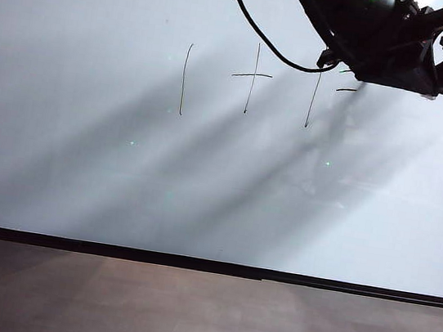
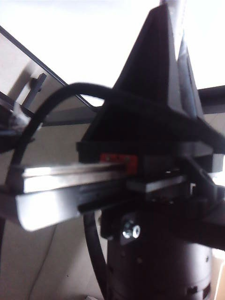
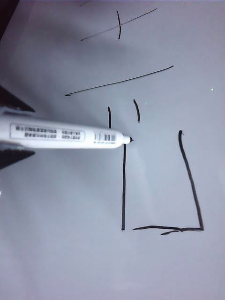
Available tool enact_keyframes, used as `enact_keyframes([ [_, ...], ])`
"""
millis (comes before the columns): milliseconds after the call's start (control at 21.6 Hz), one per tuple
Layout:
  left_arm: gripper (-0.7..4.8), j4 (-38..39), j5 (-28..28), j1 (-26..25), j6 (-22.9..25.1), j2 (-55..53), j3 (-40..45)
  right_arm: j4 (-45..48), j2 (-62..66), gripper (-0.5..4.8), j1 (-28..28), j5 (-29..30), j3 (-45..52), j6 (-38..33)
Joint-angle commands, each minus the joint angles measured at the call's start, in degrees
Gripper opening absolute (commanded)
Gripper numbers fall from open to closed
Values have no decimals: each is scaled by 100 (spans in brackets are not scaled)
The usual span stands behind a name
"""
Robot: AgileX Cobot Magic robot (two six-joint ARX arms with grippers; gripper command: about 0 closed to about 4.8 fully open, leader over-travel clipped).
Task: Reach to the right to find the marker pen, pick it up, and write the answer to the math problem on the whiteboard.
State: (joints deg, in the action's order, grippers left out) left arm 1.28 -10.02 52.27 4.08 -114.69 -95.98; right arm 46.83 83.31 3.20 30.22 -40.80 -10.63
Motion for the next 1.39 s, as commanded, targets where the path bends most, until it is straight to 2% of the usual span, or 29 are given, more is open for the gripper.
enact_keyframes([
  [46, -5, -52, -22, 13, 2, 24, -31, -50, 24, -4, -11, -7, -28, 39],
  [1017, -5, -52, -24, 13, 2, 24, -31, -26, 643, -4, 4, -81, -4, 168],
  [1387, -5, -52, -24, 13, 2, 24, -31, -24, 636, -4, 839, 57, -2, 15],
])
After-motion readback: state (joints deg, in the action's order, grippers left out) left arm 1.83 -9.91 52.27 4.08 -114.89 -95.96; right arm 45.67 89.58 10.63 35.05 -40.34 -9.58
